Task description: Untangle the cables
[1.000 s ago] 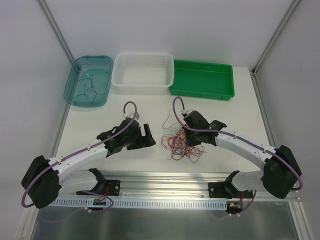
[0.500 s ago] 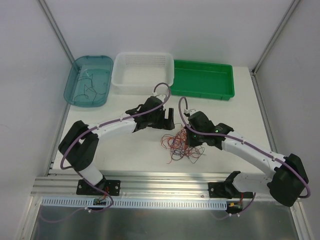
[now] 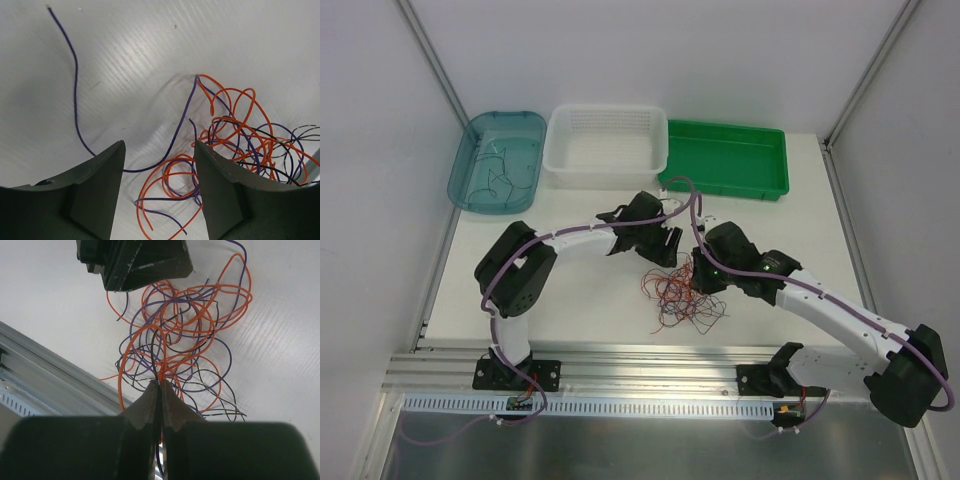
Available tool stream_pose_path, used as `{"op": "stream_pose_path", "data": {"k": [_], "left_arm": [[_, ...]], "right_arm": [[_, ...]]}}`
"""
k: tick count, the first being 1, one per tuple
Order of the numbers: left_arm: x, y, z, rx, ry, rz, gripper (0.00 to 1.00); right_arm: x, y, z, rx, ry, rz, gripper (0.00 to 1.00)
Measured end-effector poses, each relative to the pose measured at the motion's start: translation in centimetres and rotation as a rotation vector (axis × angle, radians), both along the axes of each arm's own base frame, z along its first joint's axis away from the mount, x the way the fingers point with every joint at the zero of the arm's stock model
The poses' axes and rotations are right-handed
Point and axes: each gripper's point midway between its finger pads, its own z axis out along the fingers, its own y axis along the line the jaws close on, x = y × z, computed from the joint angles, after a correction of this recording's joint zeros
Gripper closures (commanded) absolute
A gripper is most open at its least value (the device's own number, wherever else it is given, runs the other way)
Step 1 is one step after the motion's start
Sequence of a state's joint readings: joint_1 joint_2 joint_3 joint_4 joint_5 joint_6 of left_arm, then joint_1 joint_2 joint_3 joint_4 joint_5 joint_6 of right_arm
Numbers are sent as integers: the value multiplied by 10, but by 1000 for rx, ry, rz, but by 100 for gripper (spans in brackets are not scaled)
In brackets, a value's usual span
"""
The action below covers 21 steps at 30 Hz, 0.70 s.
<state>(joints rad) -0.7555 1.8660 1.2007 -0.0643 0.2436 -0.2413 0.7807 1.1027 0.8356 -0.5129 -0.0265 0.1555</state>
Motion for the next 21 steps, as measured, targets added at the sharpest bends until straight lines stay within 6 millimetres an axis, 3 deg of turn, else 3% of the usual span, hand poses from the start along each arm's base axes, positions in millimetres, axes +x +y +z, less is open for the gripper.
{"op": "stream_pose_path", "data": {"k": [3,6,7,9,14,17,20,21], "left_arm": [[-10,-7,-3,-13,19,-54,46],[-18,-12,-7,-17,37,-84,64],[-19,-13,-9,-15,40,-87,80],[-20,-13,-13,-6,46,-85,99],[-3,0,-15,42,-8,-4,100],[14,38,-7,46,-9,152,100],[39,107,14,9,4,404,100],[49,141,27,-14,-4,519,100]], "right_arm": [[0,0,0,1,1,1,96],[-1,1,0,3,4,3,96],[-1,1,0,3,5,3,96],[-1,1,-1,2,7,3,96],[1,-3,-1,-11,2,-10,97],[5,-15,1,-36,-22,-52,98],[14,-35,10,-49,-65,-128,98],[18,-44,14,-54,-81,-164,98]]}}
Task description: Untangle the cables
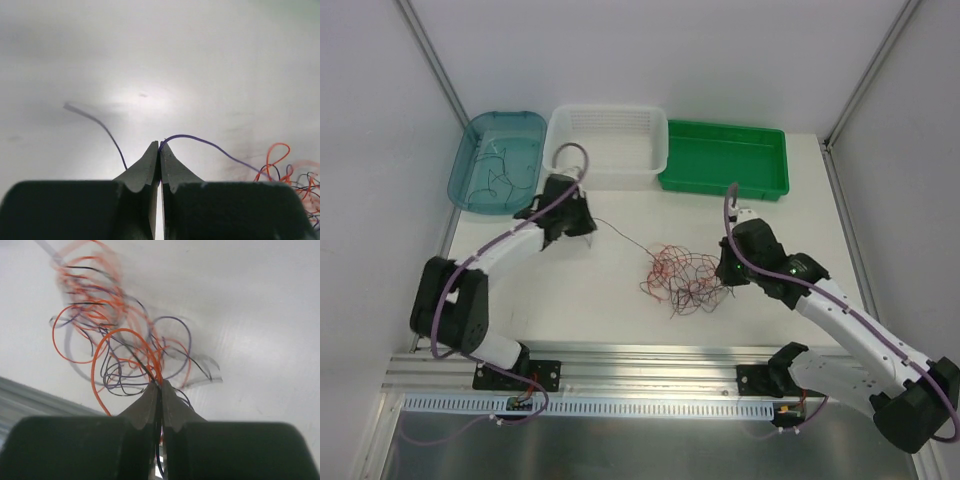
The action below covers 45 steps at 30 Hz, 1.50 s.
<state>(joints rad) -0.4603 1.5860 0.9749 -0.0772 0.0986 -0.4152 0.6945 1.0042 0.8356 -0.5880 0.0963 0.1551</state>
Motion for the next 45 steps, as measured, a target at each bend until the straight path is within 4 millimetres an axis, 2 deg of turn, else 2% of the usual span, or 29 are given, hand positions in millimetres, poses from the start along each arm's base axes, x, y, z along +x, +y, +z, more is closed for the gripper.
{"op": "stream_pose_path", "data": {"k": [2,4,6,9,13,18,19,21,22,25,26,30,32,35,38,42,45], "left_arm": [[14,60,29,-38,-44,197,100],[20,106,60,-70,-105,339,100],[17,145,89,-115,-157,455,100],[6,199,119,-167,-210,610,100],[-18,244,133,-190,-220,756,100],[-35,240,139,-193,-193,742,100],[-37,239,140,-186,-193,738,100],[-44,238,141,-178,-191,729,100],[-47,234,143,-185,-189,714,100],[-52,212,145,-210,-189,622,100],[-54,202,145,-217,-186,580,100],[-70,143,131,-246,-127,353,100],[-81,127,127,-272,-100,286,100],[-94,120,129,-293,-99,258,100],[-103,111,144,-324,-143,221,100],[-113,106,157,-357,-180,195,100],[-118,103,160,-372,-183,185,100]], "right_arm": [[9,-21,8,-4,-34,-81,98],[16,-42,14,-11,-62,-165,98],[21,-63,18,-24,-78,-241,98],[27,-94,24,-44,-89,-361,97],[34,-120,32,-28,-87,-472,97],[36,-115,33,3,-51,-455,97],[36,-114,30,0,-37,-449,93],[35,-113,24,-11,-4,-444,78],[35,-112,21,-16,13,-434,62],[32,-99,14,-5,58,-367,44],[30,-91,13,0,69,-329,42],[20,-47,19,-3,64,-132,38],[18,-22,31,7,28,-38,37],[21,15,50,68,-35,74,38],[25,57,62,130,-60,177,38],[29,125,57,166,-52,296,38],[27,177,40,201,-26,344,38]]}}
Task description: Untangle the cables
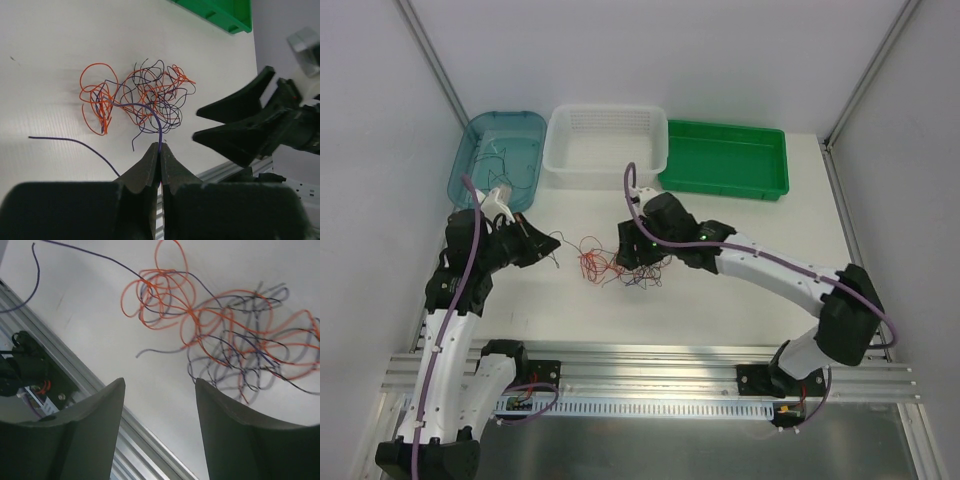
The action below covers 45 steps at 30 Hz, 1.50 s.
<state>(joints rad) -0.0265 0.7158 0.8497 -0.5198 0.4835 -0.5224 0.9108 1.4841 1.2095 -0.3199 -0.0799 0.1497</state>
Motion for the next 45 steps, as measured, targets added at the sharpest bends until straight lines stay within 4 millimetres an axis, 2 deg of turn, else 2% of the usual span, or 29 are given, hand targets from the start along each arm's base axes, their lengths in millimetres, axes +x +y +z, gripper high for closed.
{"op": "stream_pose_path", "data": {"k": [3,7,12,14,17,20,21,23,24,25,27,29,31,34,36,38,39,41,43,45], "left_arm": [[-5,-3,4,-16,-7,-12,100],[-13,-7,8,-35,-16,-31,100],[-21,-11,12,-49,-22,-58,100],[-24,-12,12,-55,-17,-66,100],[-26,-14,12,-62,-13,-71,100],[-28,-14,13,-60,-6,-70,100],[-28,-13,14,-57,-7,-66,100],[-26,-9,15,-34,-4,-43,100],[-24,-5,15,-16,-3,-21,100],[-21,1,13,8,3,10,100],[-15,14,3,63,31,72,100],[-8,26,-10,117,74,134,100],[1,39,-27,175,137,189,100],[14,49,-53,222,238,226,100],[22,53,-67,198,289,234,100],[27,63,-77,172,316,270,100],[31,81,-83,179,333,343,100],[35,104,-89,169,357,435,100],[38,101,-91,141,371,421,100],[39,93,-93,120,382,386,100]], "right_arm": [[-1,38,-23,31,35,4,39],[3,76,-56,55,86,-11,39],[9,108,-83,79,114,-32,40],[11,113,-93,78,120,-50,41],[18,113,-107,61,117,-91,48],[23,109,-117,35,110,-127,64],[25,107,-118,28,106,-135,76],[28,101,-118,18,92,-147,87],[27,97,-119,12,89,-151,97],[26,89,-118,5,84,-154,99],[21,67,-114,-20,83,-159,99],[19,41,-100,-31,71,-168,99],[22,12,-73,-14,39,-173,99],[28,-17,-25,64,-29,-168,99],[22,-32,8,142,-69,-131,99],[17,-53,31,179,-111,-114,98],[19,-72,34,161,-127,-138,98],[25,-114,32,118,-132,-222,95],[24,-139,30,103,-117,-262,96],[15,-149,29,96,-100,-247,96]]}}
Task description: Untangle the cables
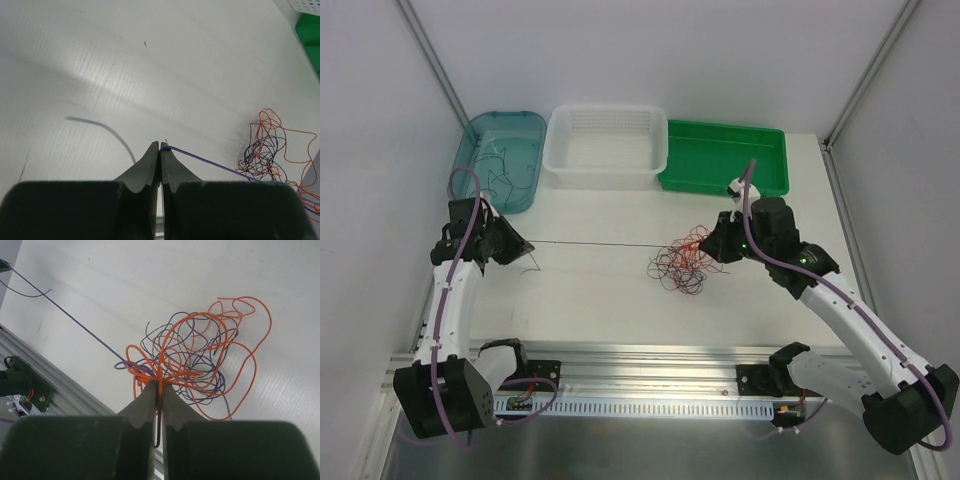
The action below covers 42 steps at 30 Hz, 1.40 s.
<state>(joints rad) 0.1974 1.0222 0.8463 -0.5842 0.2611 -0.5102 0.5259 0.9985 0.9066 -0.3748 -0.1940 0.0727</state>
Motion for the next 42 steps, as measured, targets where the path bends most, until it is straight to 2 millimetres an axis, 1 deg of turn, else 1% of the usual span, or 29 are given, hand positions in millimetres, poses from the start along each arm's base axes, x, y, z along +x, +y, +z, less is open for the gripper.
{"op": "stream_pose_path", "data": {"k": [2,6,7,8,10,11,12,13,15,16,17,18,19,21,22,25,28,29,31,33,34,37,39,42], "left_arm": [[1,-5,-2,-24,8,-18,100],[-2,-10,-6,-48,20,-34,100],[-2,-8,-9,-38,25,-29,100],[-1,-1,-13,-18,30,-3,100],[-1,18,-22,29,46,64,100],[-1,26,-26,46,55,92,100],[0,32,-30,61,61,112,100],[-1,34,-33,66,69,122,100],[-3,36,-43,74,85,129,100],[-5,36,-48,76,93,131,100],[-8,36,-53,74,105,130,100],[-10,35,-58,71,116,130,100],[-13,34,-62,69,127,129,100],[-16,32,-66,64,139,124,100],[-17,31,-67,62,139,117,100],[-15,26,-63,52,115,76,100],[-16,22,-59,52,80,40,100],[-17,19,-57,54,67,24,100],[-18,11,-55,61,40,-18,97],[-19,-5,-54,59,18,-92,94],[-19,-16,-54,65,13,-139,93],[-21,-51,-53,56,-8,-287,90],[-25,-72,-54,42,-7,-369,89],[-28,-95,-60,35,7,-440,88]], "right_arm": [[-6,-6,1,2,9,12,96],[-12,-17,1,-16,46,2,92],[-11,-24,2,-33,48,-14,84],[-11,-31,4,-43,54,-36,80],[-9,-54,13,-69,47,-103,72],[-8,-62,21,-69,31,-126,73],[-8,-66,31,-63,12,-135,76],[-9,-68,39,-55,-6,-133,79],[-12,-65,56,-33,-41,-110,92],[-14,-64,60,-28,-48,-102,96],[-15,-64,62,-28,-48,-97,96],[-16,-64,62,-29,-44,-94,91],[-18,-63,59,-31,-32,-88,80],[-19,-61,53,-35,-9,-71,67],[-20,-57,48,-35,8,-54,60],[-23,-43,26,-55,65,2,50],[-28,-24,-9,-93,143,63,46],[-28,-22,-24,-115,177,58,45],[-21,-28,-53,-179,238,-4,43],[-13,-39,-78,-244,292,-86,43],[-9,-43,-90,-267,313,-124,41],[-2,-54,-118,-305,362,-206,39],[2,-58,-133,-310,389,-253,38],[13,-60,-147,-302,407,-312,40]]}}
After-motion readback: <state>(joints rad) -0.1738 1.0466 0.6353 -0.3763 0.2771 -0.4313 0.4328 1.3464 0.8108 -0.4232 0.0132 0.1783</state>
